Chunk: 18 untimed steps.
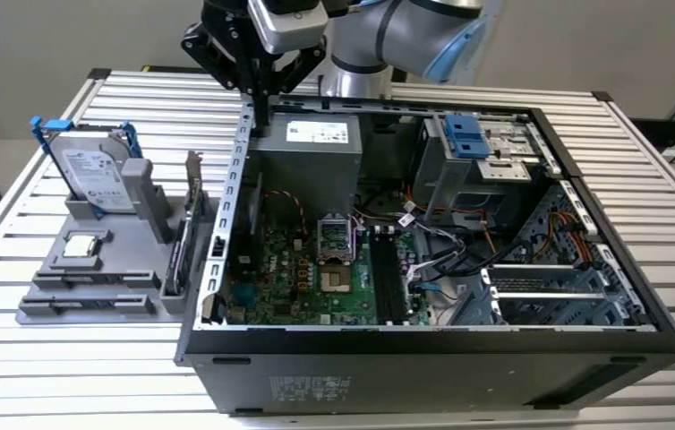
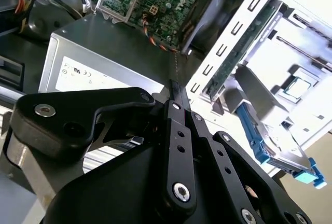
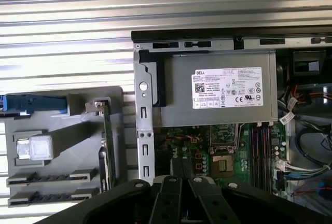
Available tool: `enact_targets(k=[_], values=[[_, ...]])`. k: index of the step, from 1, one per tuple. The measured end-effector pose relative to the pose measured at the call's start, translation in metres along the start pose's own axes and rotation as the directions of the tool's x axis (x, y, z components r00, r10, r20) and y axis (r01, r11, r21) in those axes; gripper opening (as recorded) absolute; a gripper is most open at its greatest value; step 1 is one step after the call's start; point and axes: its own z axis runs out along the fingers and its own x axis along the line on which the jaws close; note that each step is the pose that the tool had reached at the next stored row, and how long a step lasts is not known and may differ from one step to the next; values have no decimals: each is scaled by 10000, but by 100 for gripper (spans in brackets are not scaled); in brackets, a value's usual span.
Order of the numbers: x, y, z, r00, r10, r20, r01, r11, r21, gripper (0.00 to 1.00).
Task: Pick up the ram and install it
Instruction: 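Reach for the ram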
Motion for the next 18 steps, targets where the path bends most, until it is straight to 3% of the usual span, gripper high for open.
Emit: enact_targets(k=[18], values=[[165, -12, -4, 10000, 0, 0, 0, 10000, 1, 0]])
